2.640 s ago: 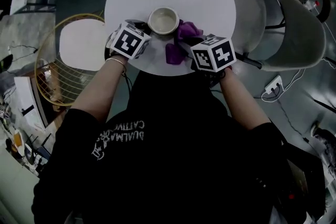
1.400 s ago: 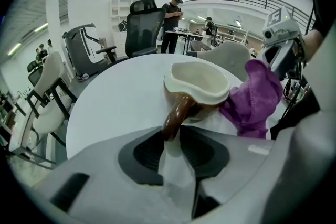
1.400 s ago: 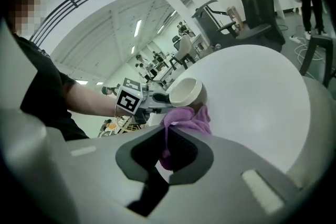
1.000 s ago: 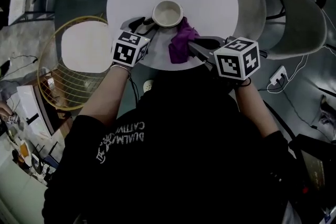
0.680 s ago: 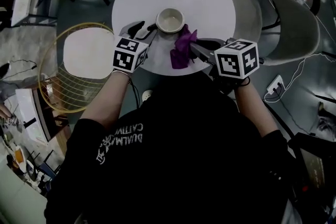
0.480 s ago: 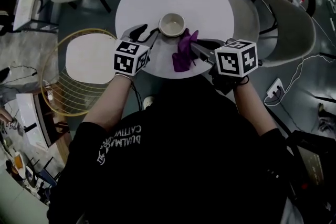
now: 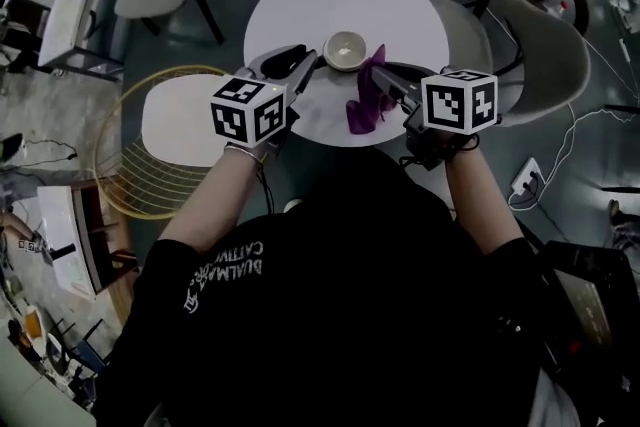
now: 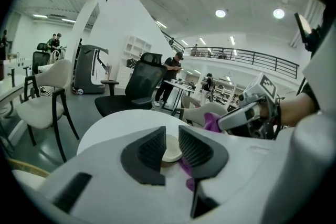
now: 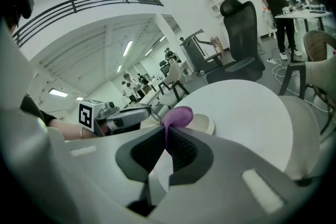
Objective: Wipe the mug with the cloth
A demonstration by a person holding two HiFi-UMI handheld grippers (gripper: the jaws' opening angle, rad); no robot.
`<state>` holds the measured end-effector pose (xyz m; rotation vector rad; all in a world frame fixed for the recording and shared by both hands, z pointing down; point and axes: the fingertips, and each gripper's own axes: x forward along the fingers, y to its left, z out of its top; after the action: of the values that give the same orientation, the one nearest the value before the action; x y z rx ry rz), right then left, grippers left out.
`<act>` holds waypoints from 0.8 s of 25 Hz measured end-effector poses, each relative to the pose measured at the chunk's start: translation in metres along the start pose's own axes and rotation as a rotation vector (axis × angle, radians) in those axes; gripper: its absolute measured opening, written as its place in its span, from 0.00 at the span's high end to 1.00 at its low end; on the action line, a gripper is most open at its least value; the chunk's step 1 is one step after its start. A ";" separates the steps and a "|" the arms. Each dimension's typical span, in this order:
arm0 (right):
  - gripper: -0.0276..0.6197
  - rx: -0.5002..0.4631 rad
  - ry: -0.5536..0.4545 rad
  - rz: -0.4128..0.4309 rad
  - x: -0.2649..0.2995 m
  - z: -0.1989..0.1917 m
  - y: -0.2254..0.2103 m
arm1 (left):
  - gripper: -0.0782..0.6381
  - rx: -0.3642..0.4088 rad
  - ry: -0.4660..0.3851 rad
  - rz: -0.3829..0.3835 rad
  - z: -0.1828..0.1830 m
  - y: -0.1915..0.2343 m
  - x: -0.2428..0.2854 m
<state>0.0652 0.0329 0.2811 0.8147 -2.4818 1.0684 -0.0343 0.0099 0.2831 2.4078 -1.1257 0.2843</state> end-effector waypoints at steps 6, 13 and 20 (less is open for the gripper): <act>0.92 -0.006 -0.123 0.007 -0.011 0.017 0.040 | 0.89 0.078 -0.028 -0.098 0.023 -0.038 -0.037; 0.92 0.015 -0.273 0.070 -0.033 0.033 0.101 | 0.89 0.071 -0.141 -0.049 0.061 -0.058 -0.104; 0.92 0.033 -0.389 0.142 -0.073 0.034 0.155 | 0.89 -0.067 -0.200 -0.071 0.066 -0.070 -0.176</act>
<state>0.0258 0.1215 0.1358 0.9441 -2.8891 1.0861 -0.0945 0.1339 0.1380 2.4514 -1.1123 -0.0182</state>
